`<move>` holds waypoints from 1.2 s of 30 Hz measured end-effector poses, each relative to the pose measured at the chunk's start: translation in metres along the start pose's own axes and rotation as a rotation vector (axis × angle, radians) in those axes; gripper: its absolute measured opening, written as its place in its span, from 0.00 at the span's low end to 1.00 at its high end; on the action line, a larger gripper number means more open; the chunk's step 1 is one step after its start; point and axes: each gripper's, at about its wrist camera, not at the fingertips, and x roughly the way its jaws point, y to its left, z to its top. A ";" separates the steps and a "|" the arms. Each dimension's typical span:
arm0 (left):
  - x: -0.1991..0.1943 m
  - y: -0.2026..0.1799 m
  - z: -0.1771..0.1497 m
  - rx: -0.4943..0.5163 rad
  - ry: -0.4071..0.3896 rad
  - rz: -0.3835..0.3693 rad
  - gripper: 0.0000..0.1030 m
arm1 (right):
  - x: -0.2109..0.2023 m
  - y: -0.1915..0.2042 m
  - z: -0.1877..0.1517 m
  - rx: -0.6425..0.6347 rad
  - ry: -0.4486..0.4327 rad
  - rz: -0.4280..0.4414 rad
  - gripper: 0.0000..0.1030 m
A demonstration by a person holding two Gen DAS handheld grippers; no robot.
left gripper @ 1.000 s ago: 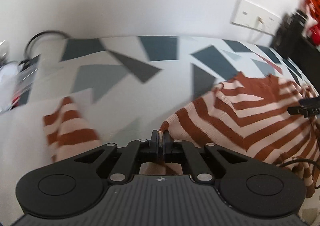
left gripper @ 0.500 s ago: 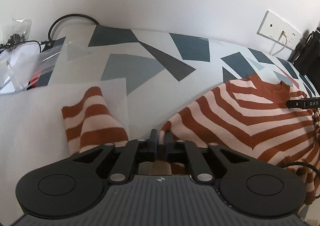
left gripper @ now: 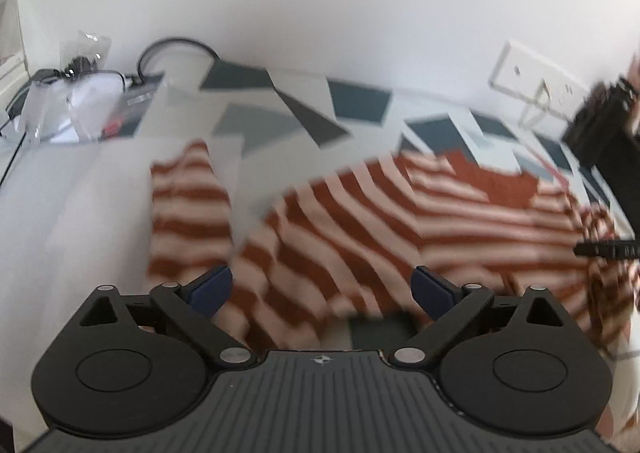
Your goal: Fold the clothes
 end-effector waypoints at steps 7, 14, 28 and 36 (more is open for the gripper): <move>0.015 -0.010 -0.024 -0.077 0.076 0.041 0.96 | 0.014 0.017 -0.013 -0.085 0.029 -0.064 0.99; 0.024 -0.010 -0.024 -0.096 0.103 0.087 0.96 | 0.020 0.022 -0.017 -0.109 0.016 -0.094 0.99; -0.038 0.007 -0.035 -0.100 0.156 0.078 0.98 | 0.022 0.022 -0.014 -0.108 0.038 -0.095 0.99; -0.052 0.034 -0.048 -0.130 0.000 0.177 0.98 | 0.022 0.022 -0.015 -0.111 0.030 -0.090 0.99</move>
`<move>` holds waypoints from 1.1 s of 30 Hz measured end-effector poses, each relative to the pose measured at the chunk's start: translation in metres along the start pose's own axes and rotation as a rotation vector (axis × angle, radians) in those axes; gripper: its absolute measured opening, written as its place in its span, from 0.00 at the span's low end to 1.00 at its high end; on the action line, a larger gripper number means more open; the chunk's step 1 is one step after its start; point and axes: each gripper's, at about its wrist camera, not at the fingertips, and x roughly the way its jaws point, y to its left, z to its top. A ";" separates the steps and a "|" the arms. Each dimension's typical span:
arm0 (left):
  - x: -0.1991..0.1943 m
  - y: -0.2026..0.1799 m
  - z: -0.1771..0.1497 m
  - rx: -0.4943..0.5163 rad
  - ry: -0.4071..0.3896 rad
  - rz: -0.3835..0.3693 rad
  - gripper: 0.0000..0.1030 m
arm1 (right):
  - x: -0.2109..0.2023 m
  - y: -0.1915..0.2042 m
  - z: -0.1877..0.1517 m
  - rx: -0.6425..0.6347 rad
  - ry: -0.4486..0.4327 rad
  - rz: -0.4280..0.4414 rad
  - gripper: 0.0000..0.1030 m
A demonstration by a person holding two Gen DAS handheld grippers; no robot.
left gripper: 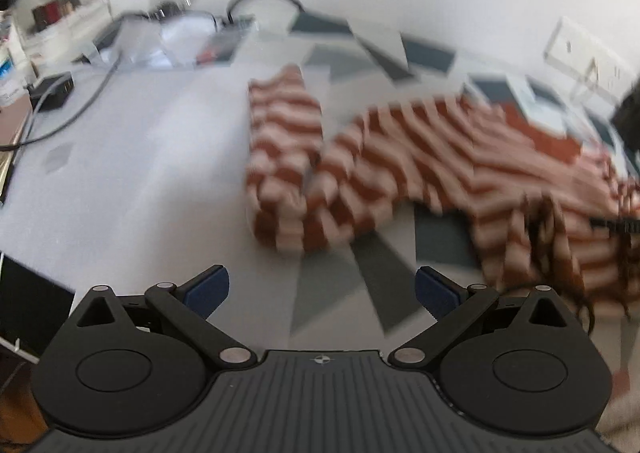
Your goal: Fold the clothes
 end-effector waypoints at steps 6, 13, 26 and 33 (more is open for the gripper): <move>0.038 0.013 0.022 -0.091 -0.042 0.066 0.93 | -0.001 0.002 0.000 0.006 0.003 -0.014 0.99; 0.069 0.015 0.027 -0.101 0.047 0.027 0.30 | 0.000 0.001 0.002 0.008 0.010 -0.011 0.99; 0.026 -0.115 0.089 0.226 -0.225 -0.259 0.20 | -0.022 -0.038 0.019 0.043 -0.090 -0.091 0.99; 0.085 -0.206 0.078 0.440 -0.089 -0.432 0.20 | -0.024 -0.061 0.006 0.106 -0.073 -0.143 0.99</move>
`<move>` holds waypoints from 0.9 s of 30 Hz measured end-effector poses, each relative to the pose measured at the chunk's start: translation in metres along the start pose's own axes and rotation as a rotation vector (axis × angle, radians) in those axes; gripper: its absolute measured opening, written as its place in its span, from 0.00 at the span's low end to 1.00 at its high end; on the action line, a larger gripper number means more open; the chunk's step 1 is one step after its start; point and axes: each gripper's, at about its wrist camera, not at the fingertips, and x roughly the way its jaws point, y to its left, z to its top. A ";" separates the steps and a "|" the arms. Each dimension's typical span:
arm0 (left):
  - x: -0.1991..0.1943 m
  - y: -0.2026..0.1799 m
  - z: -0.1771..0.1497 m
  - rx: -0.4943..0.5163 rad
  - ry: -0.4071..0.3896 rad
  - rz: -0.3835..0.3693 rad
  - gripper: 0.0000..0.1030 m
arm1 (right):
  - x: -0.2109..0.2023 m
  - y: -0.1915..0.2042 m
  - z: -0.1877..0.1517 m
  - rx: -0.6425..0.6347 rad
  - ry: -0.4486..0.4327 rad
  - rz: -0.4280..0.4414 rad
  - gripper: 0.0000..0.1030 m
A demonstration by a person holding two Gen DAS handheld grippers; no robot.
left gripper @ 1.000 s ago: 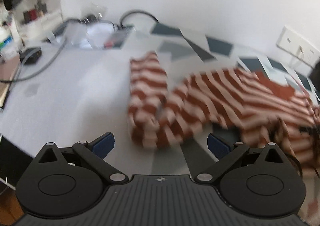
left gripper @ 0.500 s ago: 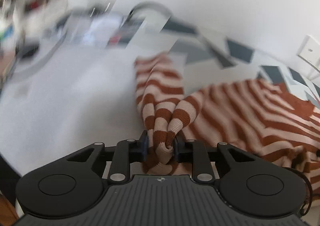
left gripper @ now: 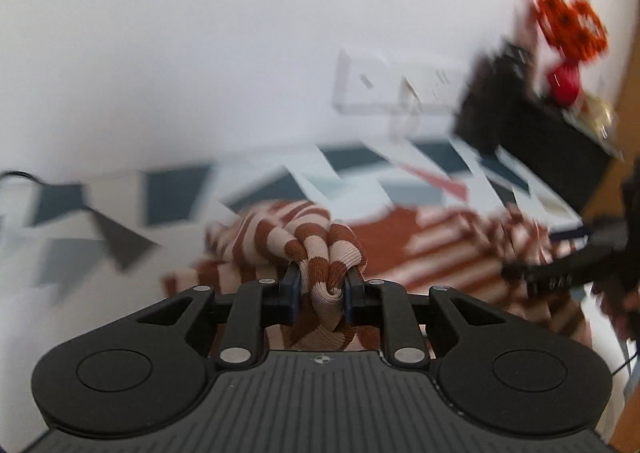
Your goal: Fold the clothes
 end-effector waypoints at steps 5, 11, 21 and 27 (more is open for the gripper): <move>0.042 -0.008 -0.010 0.019 0.094 0.002 0.21 | -0.005 -0.012 -0.009 0.066 0.021 0.014 0.99; 0.049 -0.004 -0.010 0.019 0.141 0.104 0.78 | -0.005 -0.016 -0.016 0.091 0.031 0.011 0.99; 0.010 0.009 -0.004 -0.041 0.167 0.055 0.83 | -0.001 -0.012 -0.008 0.150 0.079 0.067 0.99; -0.054 0.012 -0.016 -0.169 0.186 -0.128 0.89 | -0.010 -0.002 0.002 0.127 0.077 0.080 0.99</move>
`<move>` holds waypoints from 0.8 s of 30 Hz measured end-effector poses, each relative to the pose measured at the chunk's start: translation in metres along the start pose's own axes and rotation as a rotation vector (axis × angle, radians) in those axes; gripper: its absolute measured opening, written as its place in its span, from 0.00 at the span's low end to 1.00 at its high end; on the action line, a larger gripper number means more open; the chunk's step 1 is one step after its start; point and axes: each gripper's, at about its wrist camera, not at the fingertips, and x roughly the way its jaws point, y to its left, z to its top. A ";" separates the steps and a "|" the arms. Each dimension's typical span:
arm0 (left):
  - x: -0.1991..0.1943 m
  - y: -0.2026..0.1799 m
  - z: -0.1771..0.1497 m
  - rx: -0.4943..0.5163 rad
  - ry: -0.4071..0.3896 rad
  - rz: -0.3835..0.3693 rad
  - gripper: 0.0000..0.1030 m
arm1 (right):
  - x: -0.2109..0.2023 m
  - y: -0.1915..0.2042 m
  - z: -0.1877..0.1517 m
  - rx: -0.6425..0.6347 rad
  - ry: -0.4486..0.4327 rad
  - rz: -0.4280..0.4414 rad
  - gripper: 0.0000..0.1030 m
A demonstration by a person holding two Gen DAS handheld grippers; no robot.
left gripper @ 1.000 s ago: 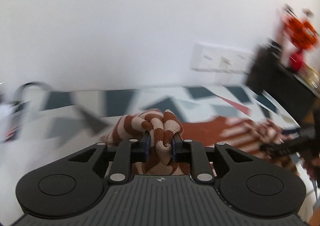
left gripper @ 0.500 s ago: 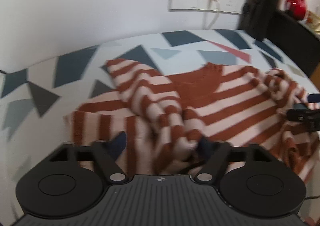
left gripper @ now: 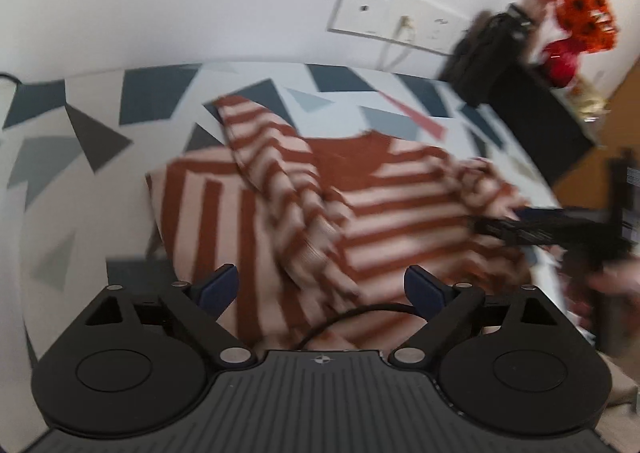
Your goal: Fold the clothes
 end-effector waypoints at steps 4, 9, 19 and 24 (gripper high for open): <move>-0.031 0.003 -0.027 -0.042 0.025 -0.030 0.90 | -0.009 0.005 0.004 -0.004 0.007 0.045 0.99; -0.038 0.036 -0.054 -0.006 -0.005 0.163 0.92 | -0.007 0.007 0.005 0.007 0.027 0.084 0.99; 0.021 0.066 -0.042 0.183 -0.060 0.319 0.91 | 0.012 0.011 -0.001 0.037 0.082 0.048 0.99; 0.015 0.049 -0.054 0.235 -0.077 0.211 0.91 | 0.010 0.012 -0.001 0.023 0.073 0.035 0.99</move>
